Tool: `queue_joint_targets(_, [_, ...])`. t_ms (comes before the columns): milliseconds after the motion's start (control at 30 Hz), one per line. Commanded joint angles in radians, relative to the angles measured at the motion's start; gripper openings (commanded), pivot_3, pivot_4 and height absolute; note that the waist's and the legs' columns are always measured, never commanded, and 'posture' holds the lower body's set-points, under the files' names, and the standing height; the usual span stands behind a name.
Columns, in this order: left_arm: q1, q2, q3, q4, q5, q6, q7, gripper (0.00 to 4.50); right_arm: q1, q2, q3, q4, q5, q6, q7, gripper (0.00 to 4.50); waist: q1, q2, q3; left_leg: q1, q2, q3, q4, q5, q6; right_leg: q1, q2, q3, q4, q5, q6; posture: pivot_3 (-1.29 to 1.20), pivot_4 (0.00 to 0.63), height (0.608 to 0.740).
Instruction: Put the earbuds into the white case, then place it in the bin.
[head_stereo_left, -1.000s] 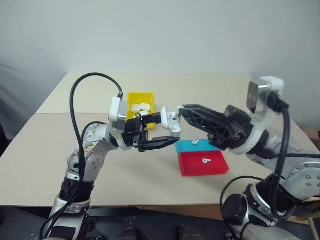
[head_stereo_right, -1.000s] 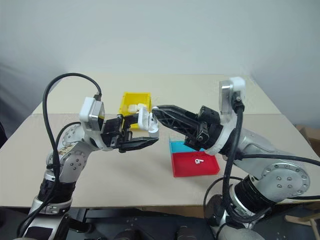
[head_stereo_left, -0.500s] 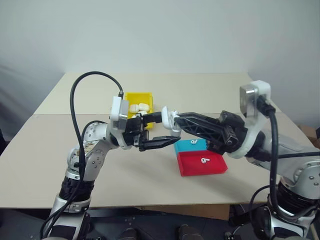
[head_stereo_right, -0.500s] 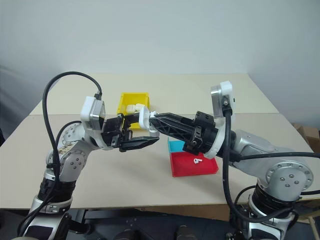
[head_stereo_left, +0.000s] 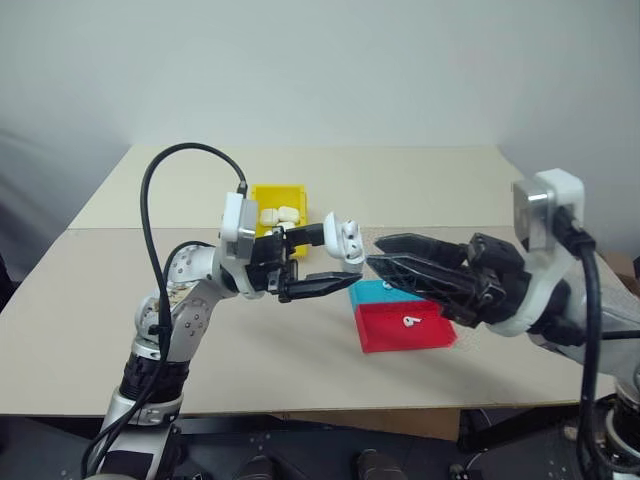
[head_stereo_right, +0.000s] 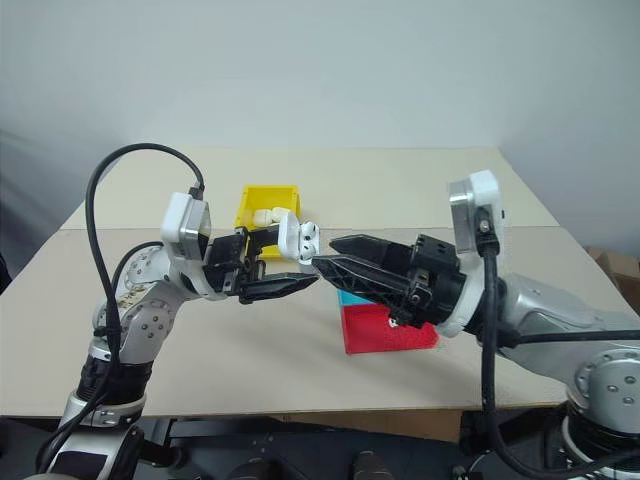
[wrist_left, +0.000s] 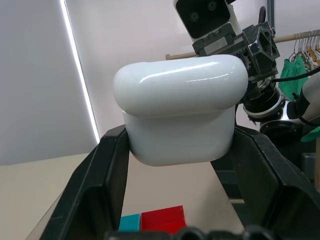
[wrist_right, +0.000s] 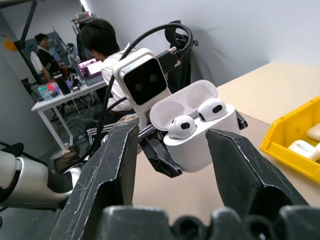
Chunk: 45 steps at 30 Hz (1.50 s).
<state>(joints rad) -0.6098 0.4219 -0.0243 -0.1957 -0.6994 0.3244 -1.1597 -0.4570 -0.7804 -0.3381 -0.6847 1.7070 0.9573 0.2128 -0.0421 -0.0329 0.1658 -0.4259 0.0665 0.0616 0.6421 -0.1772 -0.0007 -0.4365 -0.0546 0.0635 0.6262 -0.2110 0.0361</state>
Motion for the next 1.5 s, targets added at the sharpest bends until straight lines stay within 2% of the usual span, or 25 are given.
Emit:
queue_joint_targets(33, [-0.006,-0.021,-0.026,0.014,0.033,-0.020,0.008,2.76,-0.056,-0.091,-0.045,0.025,-0.050,-0.045,0.077,2.09,0.001,0.000,0.000,0.000,0.000,0.000,0.000,0.000,0.000,0.000,0.000,0.000,0.000,0.000,0.000,0.00,0.150,0.740])
queue_joint_targets(233, [-0.029,-0.069,-0.088,0.082,0.126,-0.072,0.016,2.76,-0.285,-0.218,0.120,0.137,-0.249,0.000,0.208,0.02,-0.001,0.000,0.000,0.001,0.000,0.000,0.000,0.000,0.000,0.000,0.000,0.001,0.000,0.000,0.000,0.00,0.150,0.740])
queue_joint_targets(367, [-0.060,-0.103,-0.128,0.143,0.211,-0.121,0.041,2.76,-0.463,-0.237,0.283,0.189,-0.396,0.056,0.307,0.02,-0.001,0.000,0.000,0.000,0.000,0.001,0.000,0.000,0.000,-0.002,0.000,0.001,-0.001,0.000,0.000,0.00,0.150,0.740])
queue_joint_targets(533, [-0.079,-0.140,-0.152,0.180,0.257,-0.150,0.060,2.76,-0.656,-0.200,0.508,0.225,-0.601,0.130,0.420,0.02,0.000,0.000,0.000,-0.003,0.000,0.002,-0.001,-0.001,0.001,-0.004,0.000,0.001,-0.001,0.000,0.000,0.00,0.150,0.740])
queue_joint_targets(767, [-0.078,-0.146,-0.119,0.183,0.267,-0.169,0.084,2.76,-0.684,-0.210,0.636,0.240,-0.824,0.125,0.570,0.02,0.006,0.000,0.000,-0.006,0.000,0.002,-0.001,-0.001,0.001,-0.006,-0.001,0.001,-0.001,0.001,0.000,0.00,0.150,0.740])
queue_joint_targets(967, [-0.038,-0.115,-0.094,0.137,0.253,-0.164,0.094,2.76,-0.640,-0.255,0.559,0.255,-0.870,0.137,0.640,0.02,0.008,0.000,0.000,-0.005,-0.001,0.002,0.000,-0.001,0.001,-0.006,-0.001,0.000,-0.001,0.001,0.000,0.00,0.150,0.740])
queue_joint_targets(1100, [-0.024,-0.105,-0.072,0.110,0.238,-0.149,0.112,2.76,-0.593,-0.256,0.495,0.255,-0.879,0.144,0.632,0.02,0.008,0.000,0.000,-0.005,0.000,0.002,0.000,-0.001,0.001,-0.006,-0.001,0.000,0.000,0.001,0.000,0.00,0.150,0.740])
queue_joint_targets(1267, [-0.014,-0.114,-0.048,0.099,0.269,-0.163,0.200,2.76,-0.563,-0.147,0.220,0.314,-0.670,0.238,0.528,0.02,0.007,0.000,0.000,-0.004,0.000,0.002,0.001,-0.001,0.001,-0.005,-0.001,0.000,0.001,0.004,0.004,0.00,0.150,0.740])
queue_joint_targets(1400, [-0.048,-0.166,0.007,0.081,0.334,-0.110,0.452,2.76,-0.335,-0.093,-0.002,0.206,-0.586,0.205,0.422,0.02,0.032,0.000,0.000,-0.004,0.000,-0.001,0.001,-0.001,0.001,-0.001,-0.001,-0.003,-0.001,0.005,0.006,0.00,0.150,0.740])
queue_joint_targets(1500, [-0.059,-0.174,0.027,0.087,0.386,-0.111,0.555,2.76,-0.209,-0.069,-0.066,0.118,-0.555,0.178,0.357,0.02,0.033,0.000,0.000,-0.005,-0.001,-0.001,0.001,-0.001,0.001,-0.002,-0.002,-0.002,-0.001,0.005,0.007,0.00,0.150,0.740])
